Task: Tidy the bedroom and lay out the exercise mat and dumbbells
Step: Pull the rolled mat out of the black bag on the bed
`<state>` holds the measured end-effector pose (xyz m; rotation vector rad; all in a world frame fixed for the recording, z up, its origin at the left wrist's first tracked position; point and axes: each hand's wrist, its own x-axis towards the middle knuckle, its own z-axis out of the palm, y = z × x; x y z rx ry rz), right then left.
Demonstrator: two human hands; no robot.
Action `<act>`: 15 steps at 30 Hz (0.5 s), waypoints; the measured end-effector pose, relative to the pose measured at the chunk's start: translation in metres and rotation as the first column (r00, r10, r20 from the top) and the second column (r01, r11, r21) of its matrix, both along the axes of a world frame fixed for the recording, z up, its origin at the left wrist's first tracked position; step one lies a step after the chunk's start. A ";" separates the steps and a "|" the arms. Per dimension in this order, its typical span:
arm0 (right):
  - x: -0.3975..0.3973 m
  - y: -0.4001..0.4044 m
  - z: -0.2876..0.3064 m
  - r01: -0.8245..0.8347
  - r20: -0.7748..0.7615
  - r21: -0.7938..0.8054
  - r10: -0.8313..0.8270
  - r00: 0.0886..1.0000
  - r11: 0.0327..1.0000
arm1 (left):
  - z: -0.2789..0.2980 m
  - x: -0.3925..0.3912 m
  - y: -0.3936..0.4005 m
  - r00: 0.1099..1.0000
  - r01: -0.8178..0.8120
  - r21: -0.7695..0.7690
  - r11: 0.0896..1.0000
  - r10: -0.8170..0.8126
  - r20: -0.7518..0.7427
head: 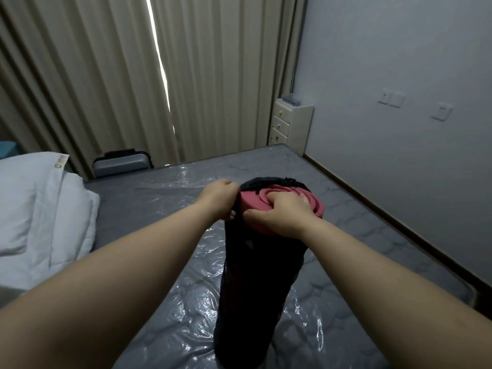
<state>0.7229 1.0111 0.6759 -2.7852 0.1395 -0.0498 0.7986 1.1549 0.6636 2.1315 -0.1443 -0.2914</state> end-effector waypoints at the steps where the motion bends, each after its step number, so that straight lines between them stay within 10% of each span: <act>1: 0.001 -0.006 0.000 -0.034 0.002 0.031 0.034 0.999 0.999 | 0.000 0.001 -0.001 1.000 0.008 -0.008 1.000 -0.008 -0.007; 9: 0.019 -0.052 0.014 -0.258 -0.215 0.252 0.314 0.925 0.933 | -0.006 0.005 0.003 0.997 -0.058 0.378 0.924 0.036 0.065; 15: 0.036 -0.036 0.033 -0.298 -0.399 -0.027 0.263 0.879 0.954 | -0.012 0.001 -0.013 0.994 -0.005 0.496 0.868 -0.049 0.097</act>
